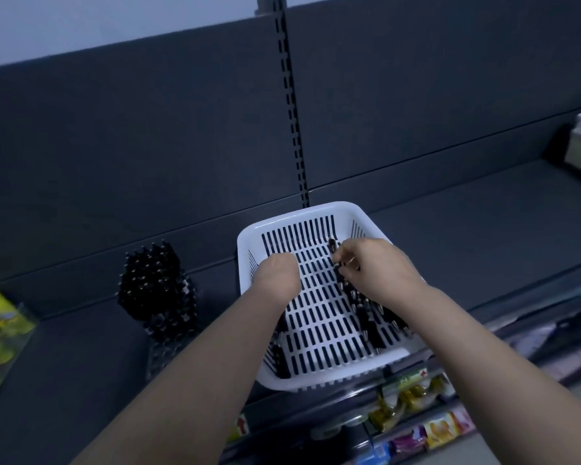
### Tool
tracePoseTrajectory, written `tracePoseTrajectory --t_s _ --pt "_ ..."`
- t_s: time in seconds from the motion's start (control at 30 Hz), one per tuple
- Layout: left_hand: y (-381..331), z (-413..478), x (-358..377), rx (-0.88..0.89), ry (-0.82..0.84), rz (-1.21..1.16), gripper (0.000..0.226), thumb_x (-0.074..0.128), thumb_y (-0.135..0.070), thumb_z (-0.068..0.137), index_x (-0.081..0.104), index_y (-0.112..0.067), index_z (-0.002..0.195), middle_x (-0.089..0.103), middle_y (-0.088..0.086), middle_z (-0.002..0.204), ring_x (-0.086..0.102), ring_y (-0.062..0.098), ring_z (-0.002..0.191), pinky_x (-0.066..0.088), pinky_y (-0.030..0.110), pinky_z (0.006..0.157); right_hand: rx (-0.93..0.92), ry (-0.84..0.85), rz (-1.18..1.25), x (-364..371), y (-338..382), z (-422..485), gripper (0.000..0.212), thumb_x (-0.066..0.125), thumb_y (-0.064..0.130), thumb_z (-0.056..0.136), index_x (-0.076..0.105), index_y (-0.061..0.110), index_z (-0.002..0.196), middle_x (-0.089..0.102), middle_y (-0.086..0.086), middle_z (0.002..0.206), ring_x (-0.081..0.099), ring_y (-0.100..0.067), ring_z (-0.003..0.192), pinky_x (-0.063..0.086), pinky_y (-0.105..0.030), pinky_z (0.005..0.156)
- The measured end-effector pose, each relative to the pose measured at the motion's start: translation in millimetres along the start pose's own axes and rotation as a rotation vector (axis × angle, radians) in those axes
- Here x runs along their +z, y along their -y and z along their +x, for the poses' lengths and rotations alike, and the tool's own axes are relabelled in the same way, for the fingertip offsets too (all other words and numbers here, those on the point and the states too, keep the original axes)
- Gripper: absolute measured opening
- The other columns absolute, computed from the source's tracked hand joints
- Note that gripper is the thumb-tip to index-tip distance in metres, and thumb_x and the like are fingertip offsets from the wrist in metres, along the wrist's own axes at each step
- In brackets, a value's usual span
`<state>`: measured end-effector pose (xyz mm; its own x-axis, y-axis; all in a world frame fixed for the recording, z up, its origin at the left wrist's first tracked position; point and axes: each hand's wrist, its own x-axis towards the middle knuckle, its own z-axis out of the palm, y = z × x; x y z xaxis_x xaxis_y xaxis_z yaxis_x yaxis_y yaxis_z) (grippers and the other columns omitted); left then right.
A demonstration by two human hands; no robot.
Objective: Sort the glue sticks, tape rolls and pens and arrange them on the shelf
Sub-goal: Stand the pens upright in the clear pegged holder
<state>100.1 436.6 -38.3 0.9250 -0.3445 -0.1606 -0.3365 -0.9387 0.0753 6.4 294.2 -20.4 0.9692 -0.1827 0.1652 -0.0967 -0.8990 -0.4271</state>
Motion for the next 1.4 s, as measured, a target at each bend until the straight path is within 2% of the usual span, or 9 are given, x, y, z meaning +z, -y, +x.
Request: tracePoseTrajectory --t_s 0.2,0.27,0.4,0.6,0.83,0.97,1.1,1.2,1.4 --pt "-10 4 1 -0.033 -0.007 -0.193 0.022 0.051 0.003 0.082 0.042 -0.012 0.068 0.046 0.003 0.069 0.047 0.016 0.057 0.038 0.03 0.046 0.078 0.004 -0.04 -2 -17 8 0.026 0.052 0.014 0.085 0.065 0.031 0.101 0.067 0.008 0.099 0.061 -0.02 0.095 0.046 -0.029 0.074" --pt "-9 5 -6 -0.016 -0.11 -0.351 0.012 0.052 0.0 0.082 0.053 -0.01 0.088 0.056 0.006 0.076 0.057 0.02 0.065 0.044 0.032 0.049 0.132 0.048 -0.076 -1 -22 11 0.029 0.052 0.008 0.081 0.066 0.028 0.095 0.067 0.001 0.098 0.061 -0.027 0.092 0.05 -0.032 0.075" --pt "-7 4 -21 0.033 -0.244 -0.552 0.044 0.051 -0.006 0.085 0.051 -0.01 0.129 0.058 0.001 0.078 0.055 0.014 0.066 0.047 0.028 0.057 0.177 0.171 -0.091 10 -19 18 0.03 0.052 0.003 0.081 0.068 0.022 0.098 0.064 -0.002 0.102 0.061 -0.027 0.096 0.053 -0.035 0.082" --pt "-2 -1 -24 0.029 -0.276 -0.619 0.043 0.051 -0.01 0.085 0.052 -0.017 0.128 0.058 -0.003 0.084 0.058 0.017 0.075 0.057 0.039 0.075 0.162 0.221 -0.144 20 -5 48 0.037 0.039 -0.005 0.085 0.06 0.008 0.112 0.063 -0.01 0.109 0.061 -0.029 0.098 0.05 -0.031 0.075" --pt "9 -3 -22 0.017 -0.274 -0.632 0.046 0.051 -0.008 0.085 0.051 -0.016 0.131 0.063 -0.001 0.081 0.061 0.018 0.071 0.057 0.037 0.073 0.26 0.246 -0.281 35 -3 70 0.031 0.039 0.007 0.094 0.047 0.006 0.124 0.059 -0.012 0.119 0.058 -0.029 0.107 0.043 -0.034 0.076" --pt "11 -5 -22 0.01 -0.29 -0.645 0.047 0.051 -0.008 0.086 0.05 -0.018 0.132 0.059 -0.004 0.072 0.057 0.017 0.069 0.056 0.038 0.075 0.368 0.269 -0.183 45 3 78 0.037 0.057 0.018 0.089 0.045 0.009 0.122 0.06 -0.006 0.099 0.06 -0.027 0.094 0.05 -0.036 0.078" --pt "17 -15 -33 0.055 -0.36 -0.694 0.051 0.052 -0.007 0.086 0.047 -0.026 0.134 0.064 0.005 0.083 0.062 0.021 0.07 0.057 0.041 0.07 0.326 0.156 -0.03 29 14 78 0.037 0.053 0.017 0.087 0.05 0.022 0.123 0.065 0.0 0.104 0.061 -0.023 0.091 0.048 -0.031 0.07" --pt "29 -29 -51 0.095 -0.476 -0.735 0.046 0.056 -0.012 0.087 0.05 -0.03 0.129 0.061 -0.006 0.087 0.064 0.014 0.076 0.058 0.038 0.072 0.199 0.004 0.108 6 38 65 0.035 0.05 0.018 0.087 0.052 0.03 0.12 0.066 0.011 0.09 0.059 -0.017 0.077 0.041 -0.027 0.058" --pt "87 -79 -92 0.077 -0.693 -0.821 0.028 0.059 -0.028 0.091 0.055 -0.029 0.118 0.061 -0.012 0.078 0.061 0.003 0.073 0.05 0.025 0.073 -0.083 -0.216 0.388 -9 121 28 0.017 0.062 0.032 0.089 0.056 0.025 0.102 0.059 0.014 0.078 0.057 -0.009 0.077 0.038 -0.025 0.068"
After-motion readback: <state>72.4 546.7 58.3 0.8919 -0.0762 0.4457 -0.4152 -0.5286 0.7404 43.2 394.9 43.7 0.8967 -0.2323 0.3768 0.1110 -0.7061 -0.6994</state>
